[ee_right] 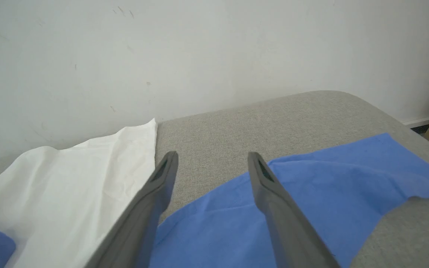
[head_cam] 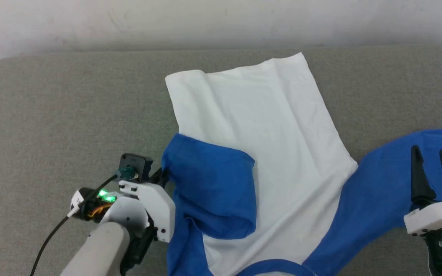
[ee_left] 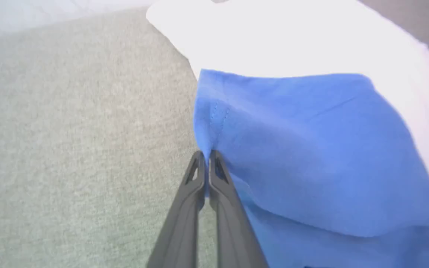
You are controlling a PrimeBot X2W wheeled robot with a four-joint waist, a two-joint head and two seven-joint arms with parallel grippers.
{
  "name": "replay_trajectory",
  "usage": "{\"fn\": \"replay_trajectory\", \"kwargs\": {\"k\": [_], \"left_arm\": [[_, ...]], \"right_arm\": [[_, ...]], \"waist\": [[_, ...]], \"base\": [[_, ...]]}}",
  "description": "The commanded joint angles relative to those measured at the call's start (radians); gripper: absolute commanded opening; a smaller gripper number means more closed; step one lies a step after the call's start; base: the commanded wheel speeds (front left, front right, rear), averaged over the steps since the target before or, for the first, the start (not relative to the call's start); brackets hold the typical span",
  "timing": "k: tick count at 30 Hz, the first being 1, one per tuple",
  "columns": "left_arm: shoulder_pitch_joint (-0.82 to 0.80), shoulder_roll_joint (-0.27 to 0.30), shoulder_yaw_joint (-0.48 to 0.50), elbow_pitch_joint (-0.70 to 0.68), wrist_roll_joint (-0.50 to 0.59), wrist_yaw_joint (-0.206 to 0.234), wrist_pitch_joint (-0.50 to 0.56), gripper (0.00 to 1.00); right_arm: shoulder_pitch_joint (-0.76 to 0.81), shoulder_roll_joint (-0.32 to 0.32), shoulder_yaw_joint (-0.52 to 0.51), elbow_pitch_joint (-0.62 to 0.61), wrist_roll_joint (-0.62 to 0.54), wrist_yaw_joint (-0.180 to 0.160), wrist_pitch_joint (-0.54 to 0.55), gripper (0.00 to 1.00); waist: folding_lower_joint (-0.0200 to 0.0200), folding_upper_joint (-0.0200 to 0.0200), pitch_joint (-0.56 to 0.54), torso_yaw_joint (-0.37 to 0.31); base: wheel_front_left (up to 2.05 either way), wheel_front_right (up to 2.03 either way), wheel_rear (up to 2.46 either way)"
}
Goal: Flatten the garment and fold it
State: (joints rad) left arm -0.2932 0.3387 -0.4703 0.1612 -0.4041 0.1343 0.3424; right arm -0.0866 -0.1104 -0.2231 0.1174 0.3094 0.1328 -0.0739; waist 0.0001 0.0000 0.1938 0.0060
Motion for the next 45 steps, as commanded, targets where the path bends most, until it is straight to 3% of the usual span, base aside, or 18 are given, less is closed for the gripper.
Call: {"fn": "replay_trajectory", "kwargs": {"k": [1,5,12,23,25,30,36,41,45], "left_arm": [[-0.004,-0.005,0.004,-0.020,0.011,0.006,-0.015,0.00],[-0.030,-0.030,-0.003,-0.117,0.018,0.008,-0.058,0.00],[-0.064,-0.120,-0.097,-0.224,0.004,-0.016,-0.004,0.00],[-0.116,-0.250,-0.239,-0.031,0.003,-0.042,0.027,0.02],[-0.120,-0.262,-0.256,0.021,0.001,-0.049,0.000,1.00],[-0.137,-0.281,-0.281,0.088,-0.035,-0.086,-0.110,1.00],[-0.187,-0.287,-0.296,0.093,-0.076,-0.144,-0.275,1.00],[-0.226,-0.277,-0.260,0.116,-0.064,-0.104,-0.340,1.00],[-0.219,-0.190,-0.191,0.103,-0.046,-0.064,-0.403,1.00]], "right_arm": [[-0.006,-0.002,0.000,0.003,0.003,-0.002,-0.008,1.00],[-0.003,0.000,0.005,0.004,0.003,-0.002,-0.005,1.00],[0.000,0.005,0.003,-0.002,0.009,-0.002,-0.006,1.00],[-0.010,0.013,0.000,0.004,0.019,-0.002,-0.012,1.00],[-0.010,0.013,-0.001,0.009,0.022,-0.002,-0.012,1.00],[-0.004,-0.003,0.001,0.020,0.025,-0.002,0.011,1.00],[0.021,-0.051,-0.020,0.031,0.024,-0.002,0.101,1.00],[0.022,-0.077,-0.065,0.038,0.004,-0.002,0.193,1.00],[0.014,-0.098,-0.108,0.058,-0.012,-0.002,0.295,1.00]], "waist": [[-0.0001,0.0000,-0.021,0.001],[-0.0001,0.0000,-0.040,-0.011],[-0.0001,0.0000,-0.046,-0.070],[-0.0001,0.0000,0.003,-0.178],[-0.0001,0.0000,0.008,-0.184],[-0.0001,0.0000,0.005,-0.176],[-0.0001,0.0000,-0.038,-0.121],[-0.0001,0.0000,-0.069,-0.081],[-0.0001,0.0000,-0.082,-0.048]], "base": [[0.00,0.00,0.00],[0.00,0.00,0.00],[0.00,0.00,0.00],[0.00,0.00,0.00],[0.00,0.00,0.00],[0.00,0.00,0.00],[0.00,0.00,0.00],[0.00,0.00,0.00],[0.00,0.00,0.00]]}}
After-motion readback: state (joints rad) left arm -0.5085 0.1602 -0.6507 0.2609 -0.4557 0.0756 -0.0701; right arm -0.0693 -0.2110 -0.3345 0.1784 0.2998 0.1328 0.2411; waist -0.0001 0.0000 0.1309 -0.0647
